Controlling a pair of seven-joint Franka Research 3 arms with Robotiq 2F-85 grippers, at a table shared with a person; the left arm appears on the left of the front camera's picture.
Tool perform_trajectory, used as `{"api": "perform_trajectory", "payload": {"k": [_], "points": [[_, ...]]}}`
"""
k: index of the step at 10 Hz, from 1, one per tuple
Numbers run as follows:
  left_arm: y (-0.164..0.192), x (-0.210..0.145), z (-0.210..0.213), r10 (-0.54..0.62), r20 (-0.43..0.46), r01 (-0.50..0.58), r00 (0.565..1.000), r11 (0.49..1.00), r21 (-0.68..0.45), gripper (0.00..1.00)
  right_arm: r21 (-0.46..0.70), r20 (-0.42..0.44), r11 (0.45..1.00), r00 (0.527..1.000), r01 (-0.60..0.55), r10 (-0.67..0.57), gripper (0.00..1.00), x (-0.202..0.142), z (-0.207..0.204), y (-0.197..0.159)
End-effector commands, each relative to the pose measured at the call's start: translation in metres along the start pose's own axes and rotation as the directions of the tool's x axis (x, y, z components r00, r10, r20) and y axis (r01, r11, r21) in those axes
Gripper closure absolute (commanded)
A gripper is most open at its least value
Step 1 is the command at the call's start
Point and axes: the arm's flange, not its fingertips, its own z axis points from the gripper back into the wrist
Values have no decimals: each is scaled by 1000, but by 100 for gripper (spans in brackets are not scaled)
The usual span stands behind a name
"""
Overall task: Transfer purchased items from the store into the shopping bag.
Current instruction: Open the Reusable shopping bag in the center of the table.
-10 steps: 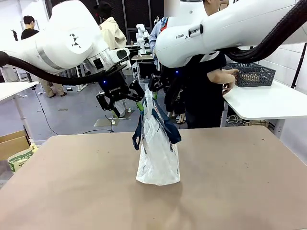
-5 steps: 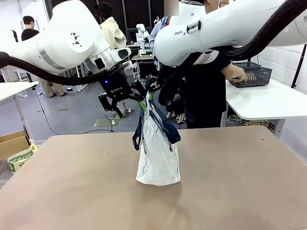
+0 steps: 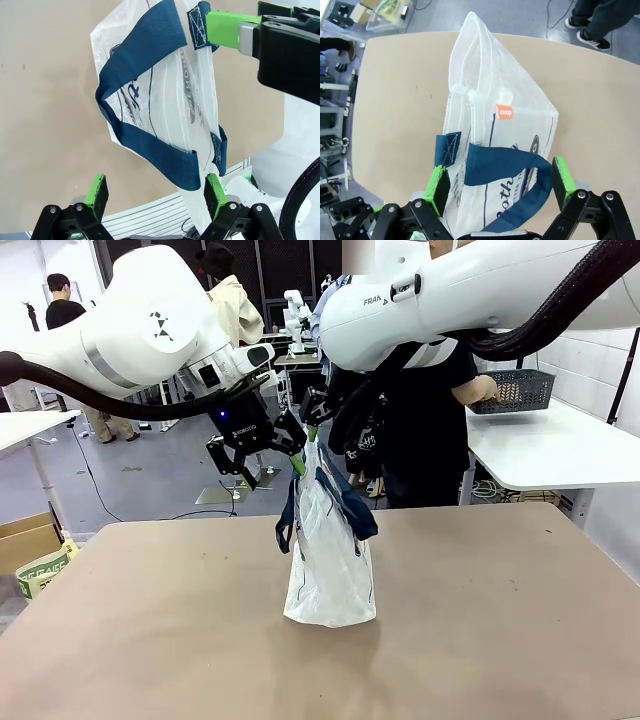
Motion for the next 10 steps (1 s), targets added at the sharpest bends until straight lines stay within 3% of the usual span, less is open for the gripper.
{"api": "perform_trajectory", "payload": {"k": [1,10], "points": [[5,2,-3,-8,-17,8,1000,999,-32,0,5,-9,1000,1000,-12,12,0,-7,-7,1],[15,18,-27,28,6,-28,1000,1000,-13,0,15,-139,1000,990,14,-11,0,-35,-31,-10]]}}
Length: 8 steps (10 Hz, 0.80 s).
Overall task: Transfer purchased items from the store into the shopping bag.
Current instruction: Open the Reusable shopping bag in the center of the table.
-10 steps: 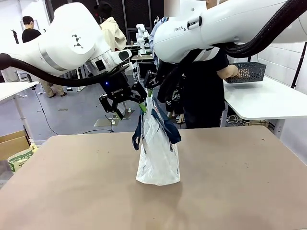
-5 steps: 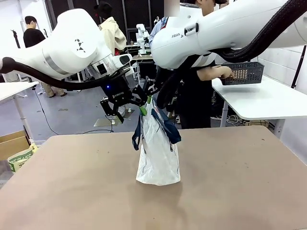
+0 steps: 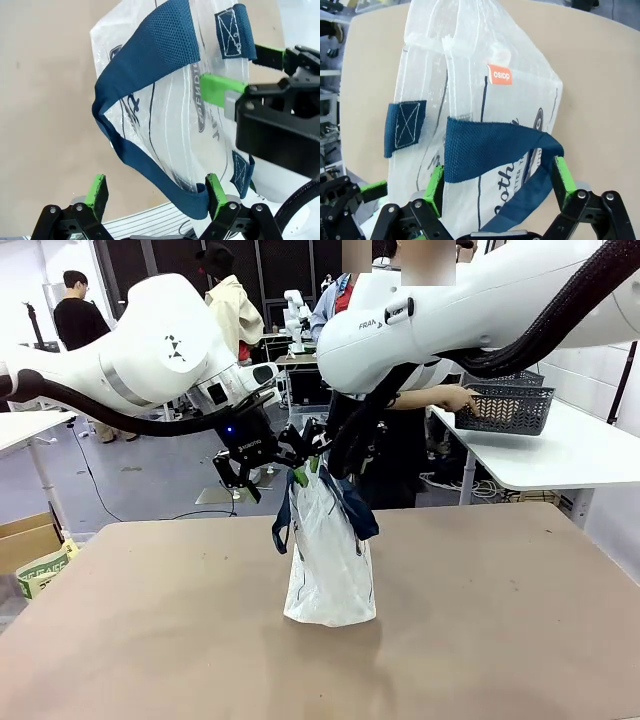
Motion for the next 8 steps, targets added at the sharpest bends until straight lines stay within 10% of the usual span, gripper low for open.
{"api": "perform_trajectory", "payload": {"k": [1,6,8], "points": [[3,10,-1,2,26,-2,1000,1000,2,0,31,-20,1000,1000,-3,3,0,-9,3,-6],[4,6,-4,8,11,-8,1000,1000,-2,0,3,-4,1000,1000,2,-2,0,-1,2,0],[6,8,-5,-10,37,10,999,1000,2,38,49,-32,998,999,38,-36,35,-1,1,1]]}}
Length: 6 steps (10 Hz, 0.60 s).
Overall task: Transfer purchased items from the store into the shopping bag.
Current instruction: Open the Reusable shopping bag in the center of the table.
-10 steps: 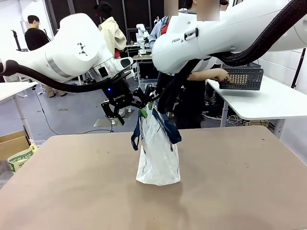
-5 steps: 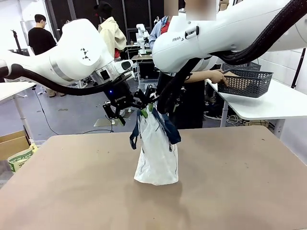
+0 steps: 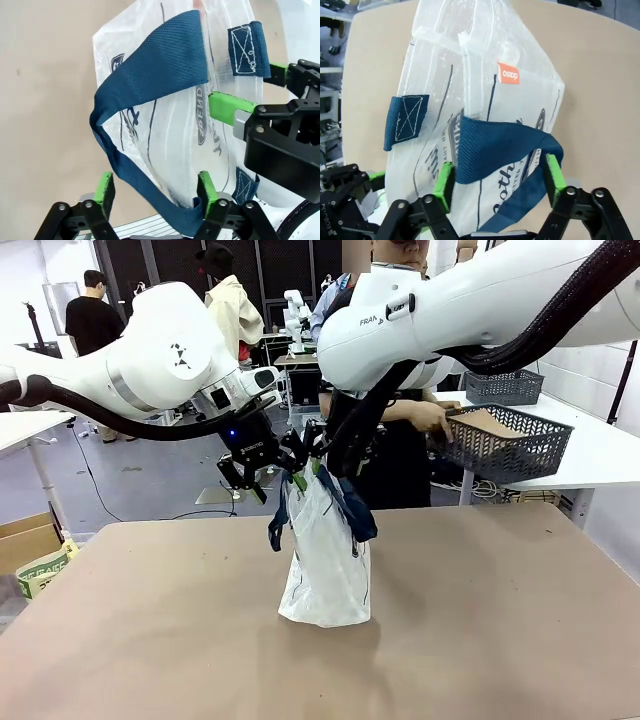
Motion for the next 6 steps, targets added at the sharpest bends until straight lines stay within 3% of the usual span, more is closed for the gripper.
{"api": "perform_trajectory", "payload": {"k": [1,3,4,6], "points": [[2,-1,4,-12,22,12,1000,1000,-8,57,32,-34,998,998,44,-43,53,-1,-2,2],[4,-5,5,-19,25,19,1000,1000,-13,96,54,-44,997,997,61,-59,89,-1,-5,-1],[8,-7,6,-16,27,17,1000,1000,-13,100,49,-46,997,997,67,-64,100,-4,-4,-3],[13,-10,9,-34,29,34,999,999,10,100,11,-37,998,998,55,-54,100,-12,1,-12]]}}
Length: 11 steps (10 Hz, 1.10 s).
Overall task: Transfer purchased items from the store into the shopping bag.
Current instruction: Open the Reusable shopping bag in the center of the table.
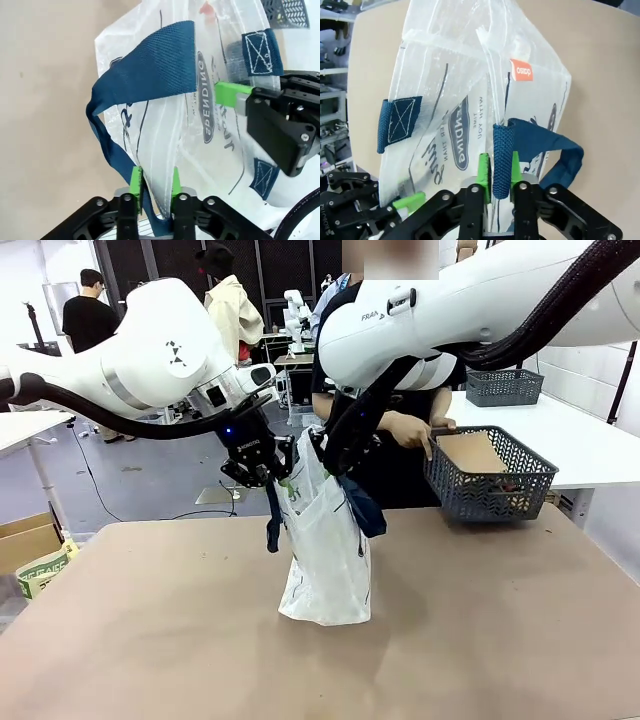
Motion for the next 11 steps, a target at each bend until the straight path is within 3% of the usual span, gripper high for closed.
{"api": "perform_trajectory", "payload": {"k": [1,5,7,8,11], "points": [[13,-11,7,-55,21,55,998,998,19,100,-51,3,999,1000,3,-2,100,-17,9,-15],[35,-17,17,-73,-55,79,996,990,114,100,-141,-9,989,999,-38,37,100,-40,33,-42],[41,-23,26,-100,-61,110,993,976,186,100,-204,-38,969,991,-136,132,100,-44,43,-51],[39,-26,28,-120,-64,132,991,961,243,100,-206,-33,947,969,-247,246,100,-45,46,-53],[35,-28,23,-188,-107,215,976,907,362,100,-233,-53,872,901,-430,430,100,-35,46,-54]]}}
